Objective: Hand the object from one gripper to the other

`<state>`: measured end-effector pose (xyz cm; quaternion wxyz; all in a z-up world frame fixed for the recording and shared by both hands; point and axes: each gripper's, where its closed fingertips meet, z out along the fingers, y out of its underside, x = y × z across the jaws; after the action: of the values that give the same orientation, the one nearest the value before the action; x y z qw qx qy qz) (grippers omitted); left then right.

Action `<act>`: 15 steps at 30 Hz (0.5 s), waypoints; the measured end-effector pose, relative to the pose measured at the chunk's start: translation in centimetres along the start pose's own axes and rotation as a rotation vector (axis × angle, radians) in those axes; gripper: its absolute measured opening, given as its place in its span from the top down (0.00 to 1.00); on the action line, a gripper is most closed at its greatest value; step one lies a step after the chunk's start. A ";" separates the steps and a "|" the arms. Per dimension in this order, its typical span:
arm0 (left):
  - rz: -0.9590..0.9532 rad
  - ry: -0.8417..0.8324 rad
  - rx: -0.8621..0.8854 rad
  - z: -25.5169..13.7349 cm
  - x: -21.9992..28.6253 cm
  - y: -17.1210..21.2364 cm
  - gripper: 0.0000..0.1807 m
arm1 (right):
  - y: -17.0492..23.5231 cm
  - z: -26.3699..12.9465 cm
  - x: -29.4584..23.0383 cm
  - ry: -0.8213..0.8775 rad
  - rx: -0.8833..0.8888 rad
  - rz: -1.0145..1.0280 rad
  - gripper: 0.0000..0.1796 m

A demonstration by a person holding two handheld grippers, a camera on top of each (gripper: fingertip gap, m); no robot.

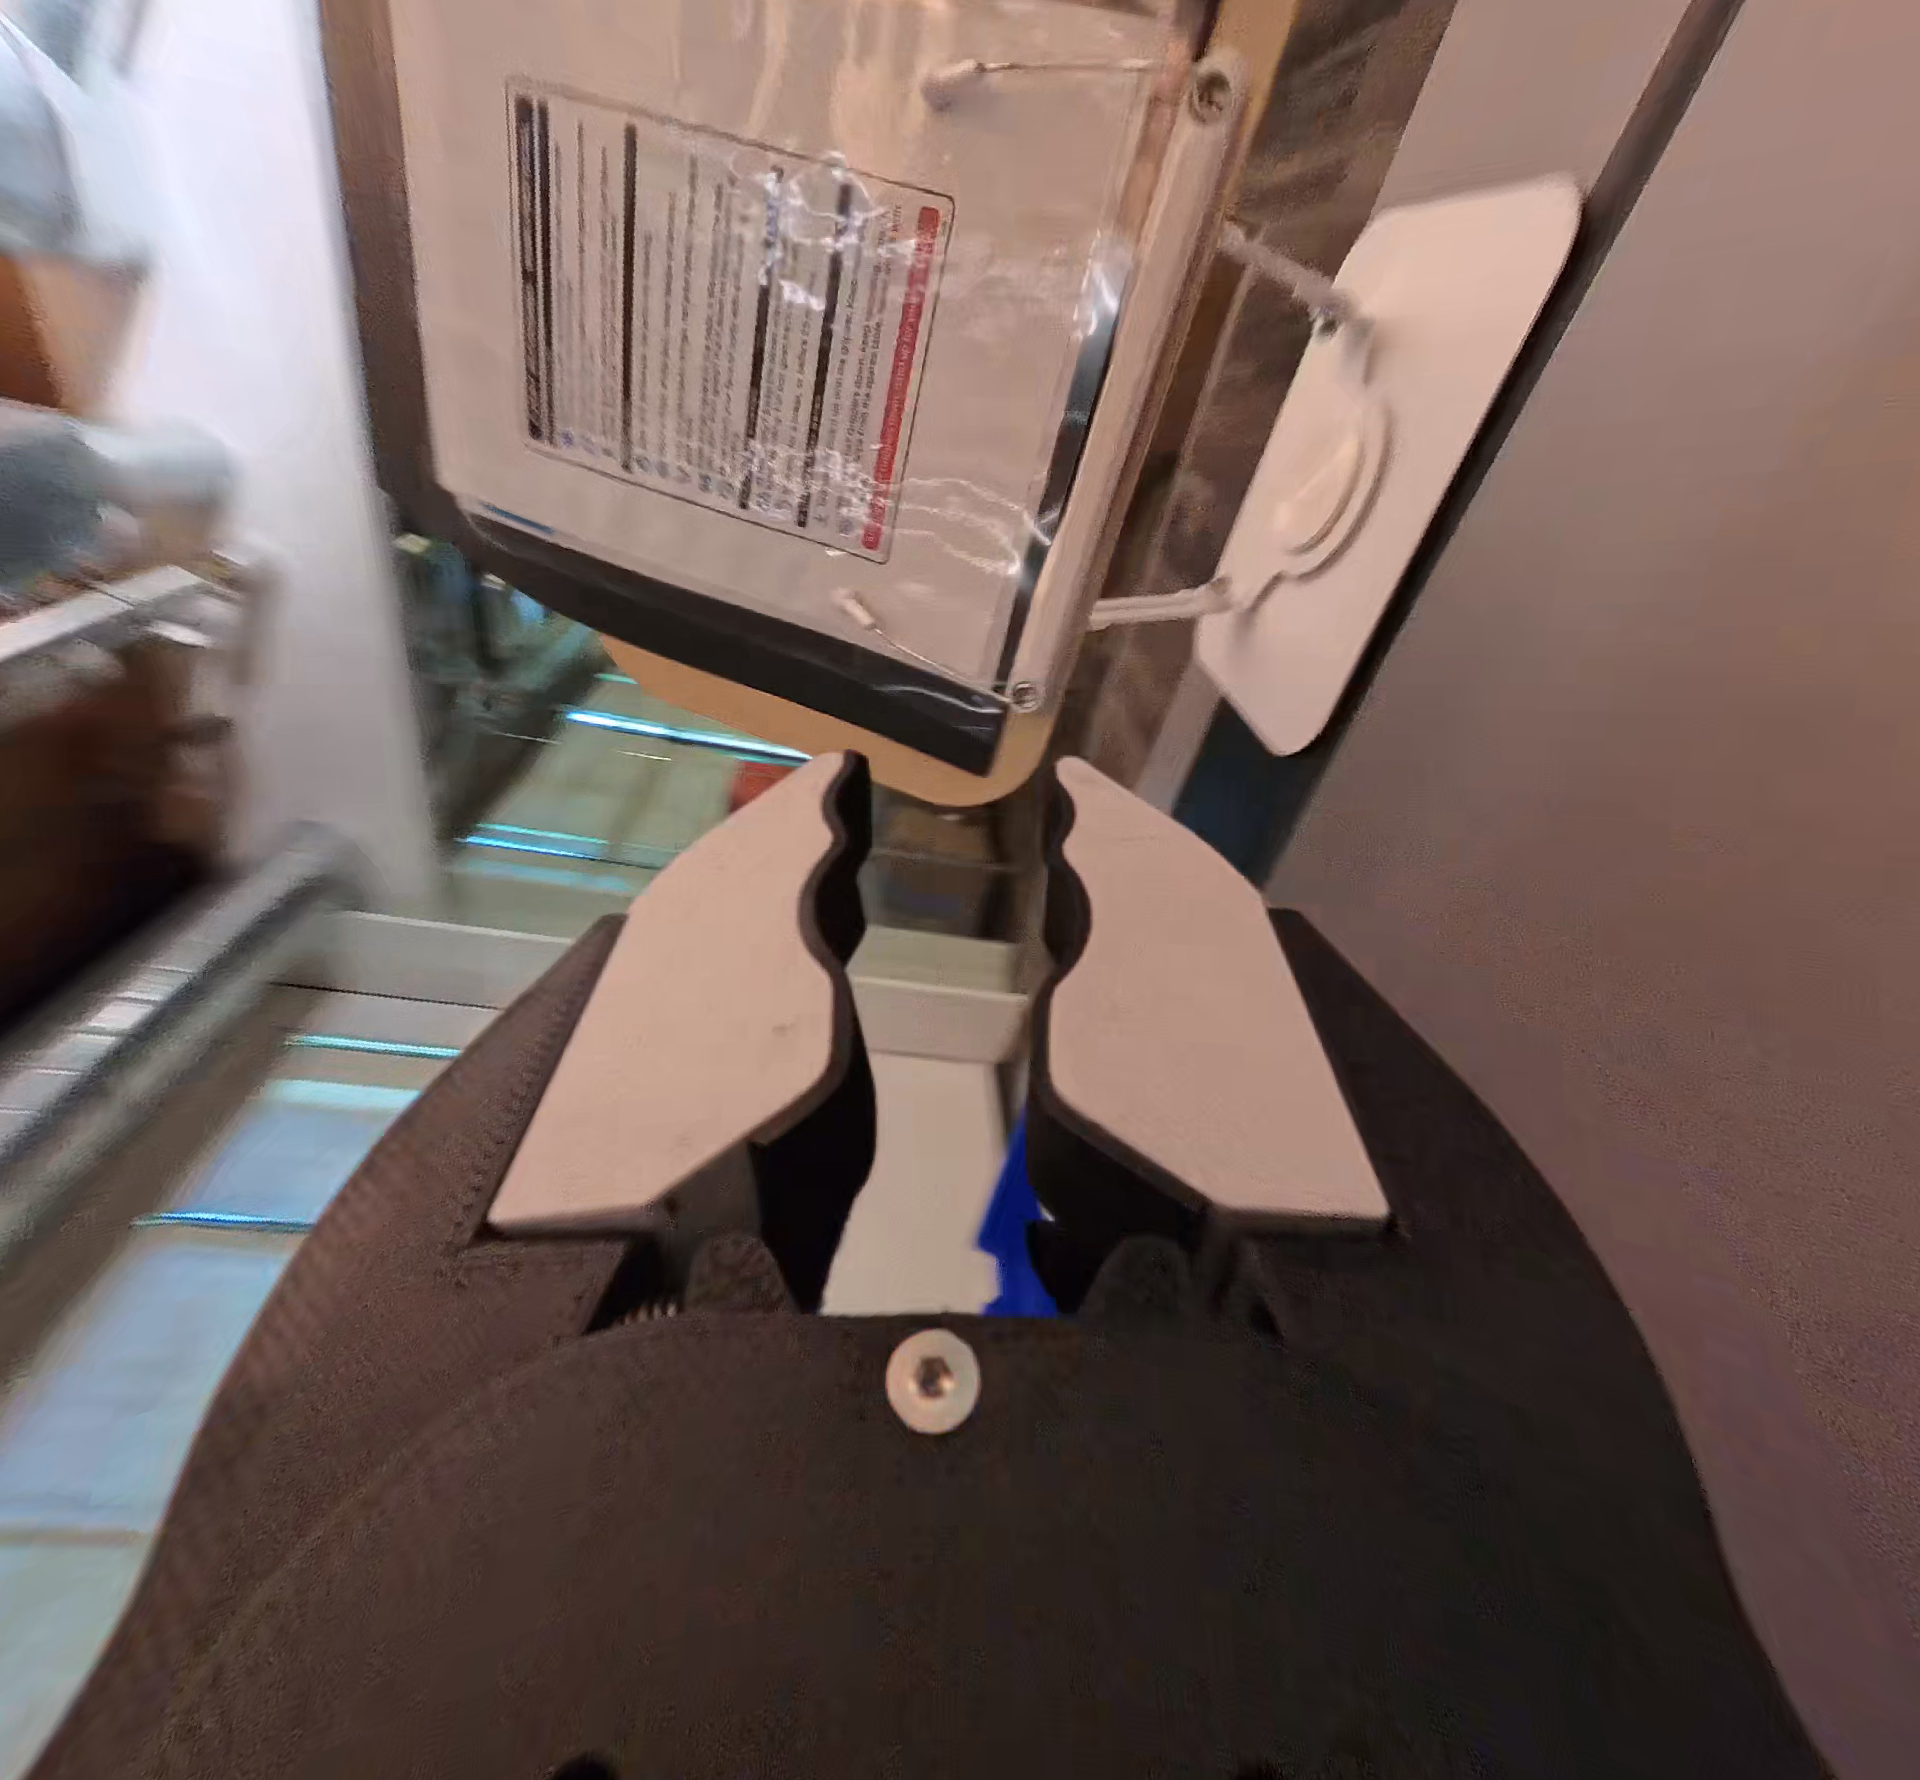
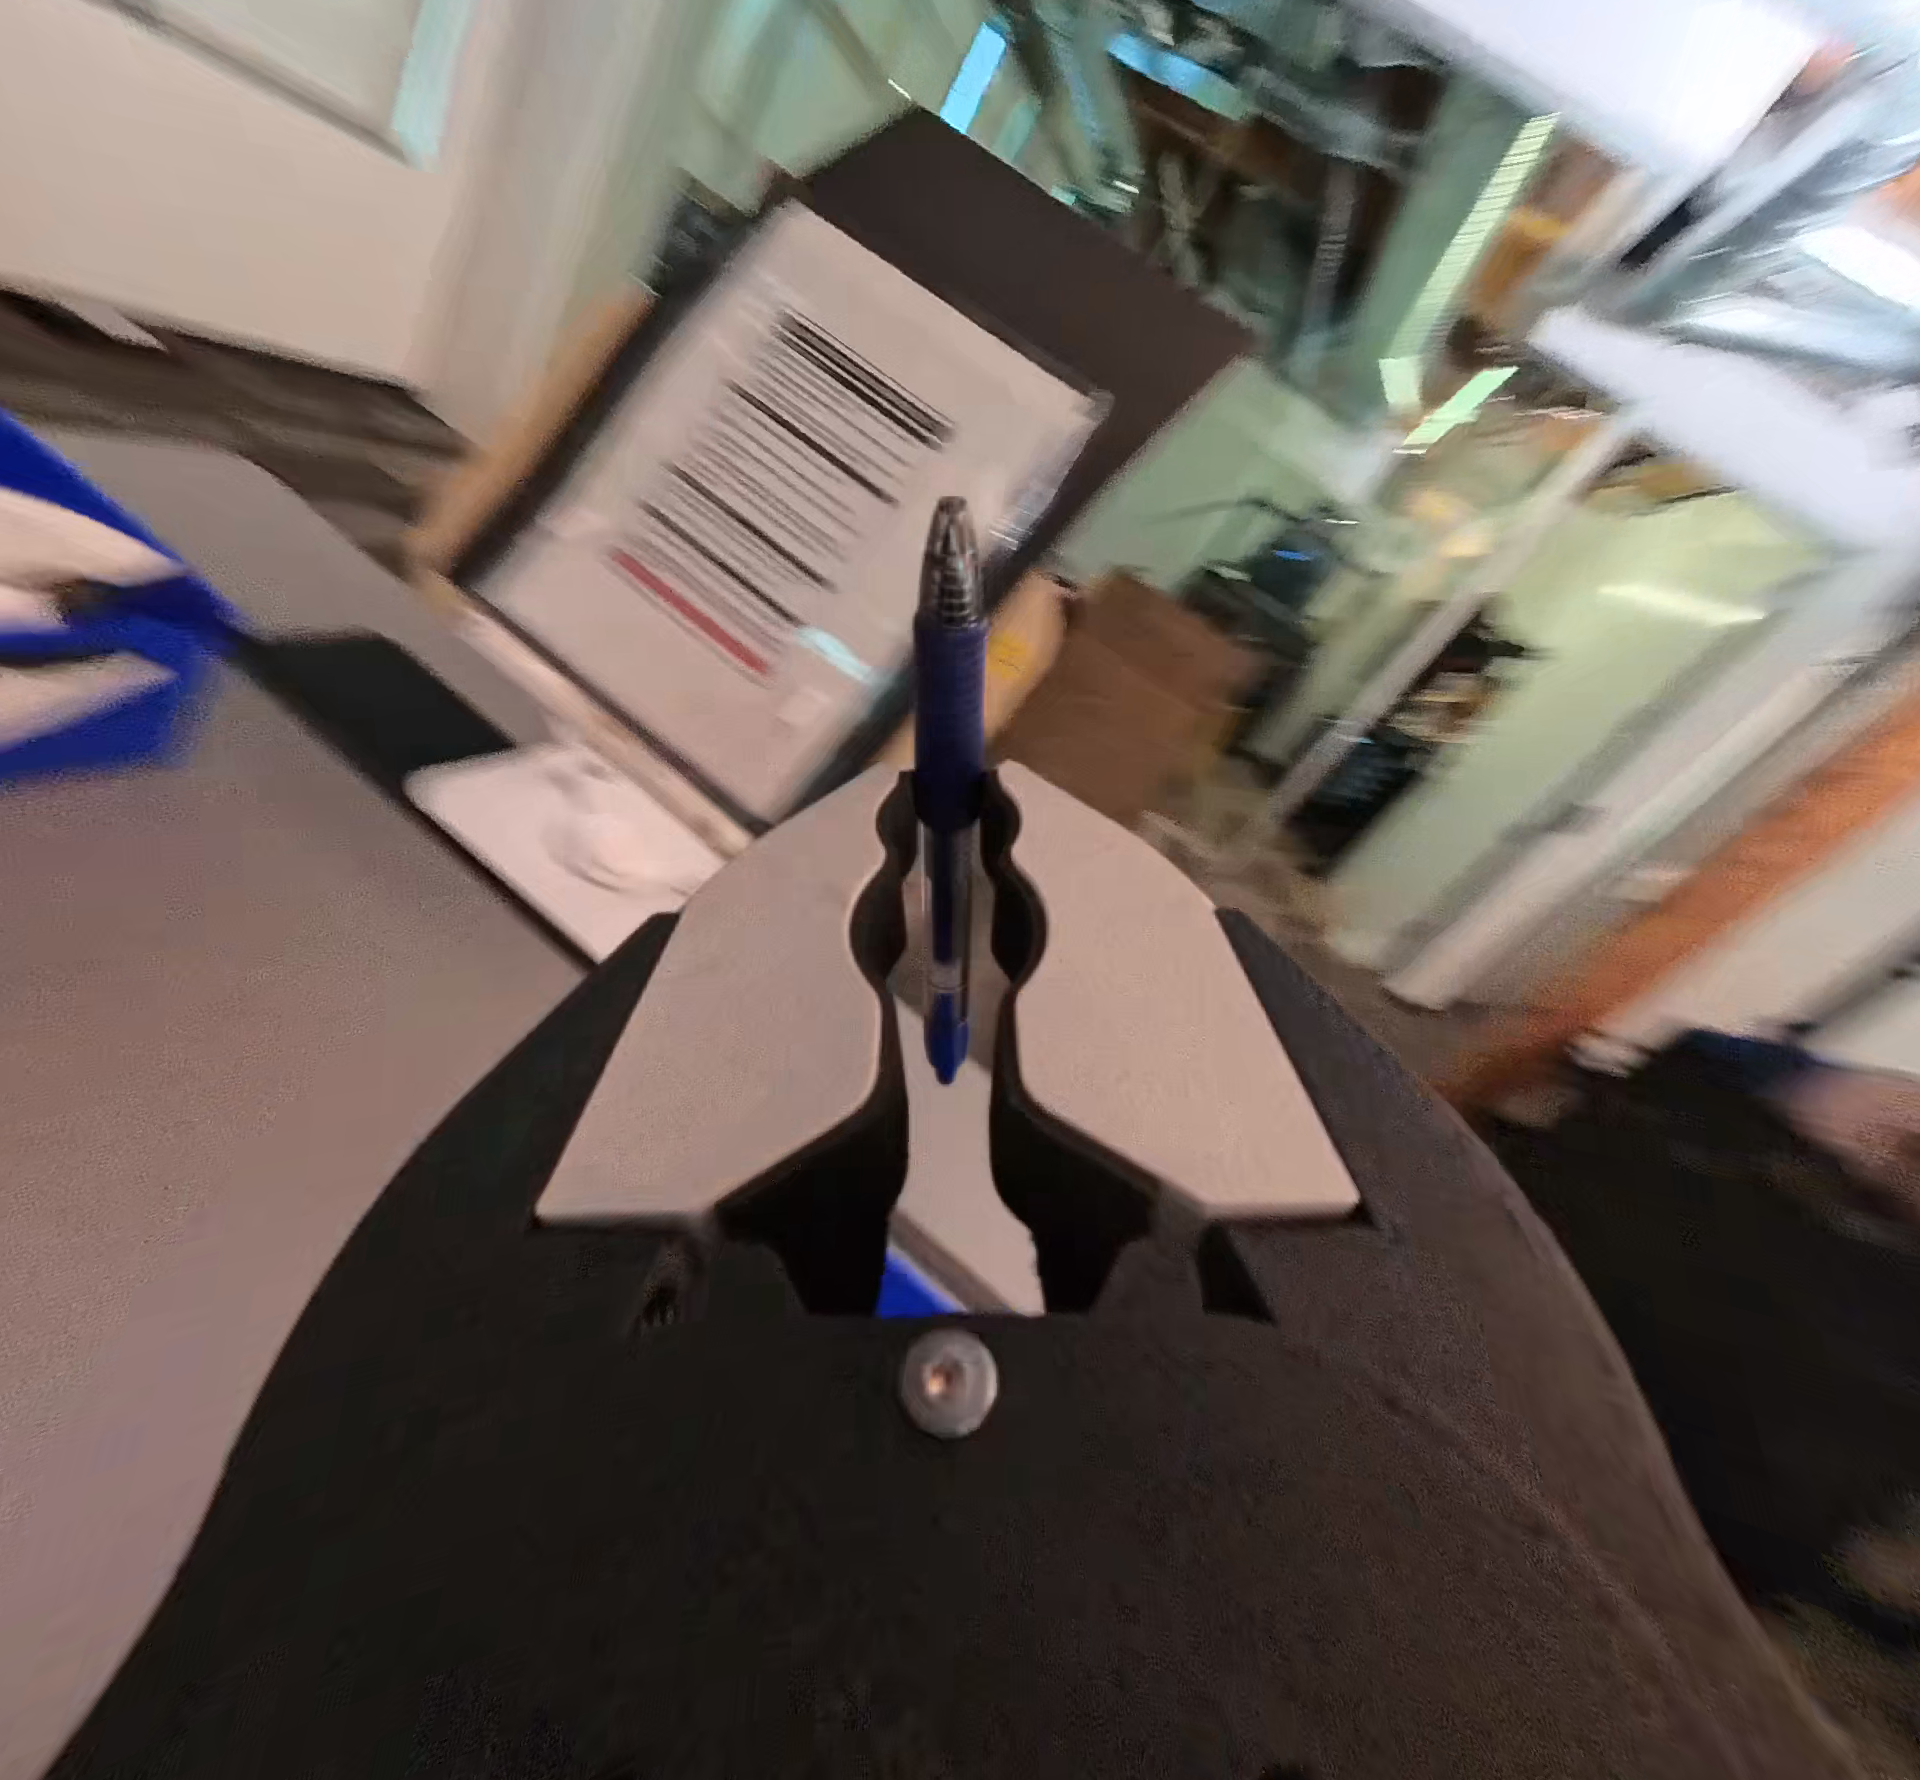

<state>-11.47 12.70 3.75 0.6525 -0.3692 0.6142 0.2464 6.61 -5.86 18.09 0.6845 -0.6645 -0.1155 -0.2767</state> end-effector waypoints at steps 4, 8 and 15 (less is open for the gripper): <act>0.159 -0.041 -0.012 0.2 2.0 -1.0 0.85 | 2.9 -2.4 4.8 0.152 -0.122 -0.146 0.93; 0.142 -0.034 0.025 -0.2 2.1 -1.8 0.85 | 3.5 -2.1 4.0 0.071 -0.121 -0.088 0.93; -0.444 0.241 0.267 -2.3 0.7 -4.8 0.93 | 0.7 1.7 -4.1 -0.006 -0.020 -0.485 0.93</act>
<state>-9.15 7.90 4.01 0.6555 -0.4324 0.6184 -0.0312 3.94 -3.35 15.53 0.5908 -0.6250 -0.2710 -0.4322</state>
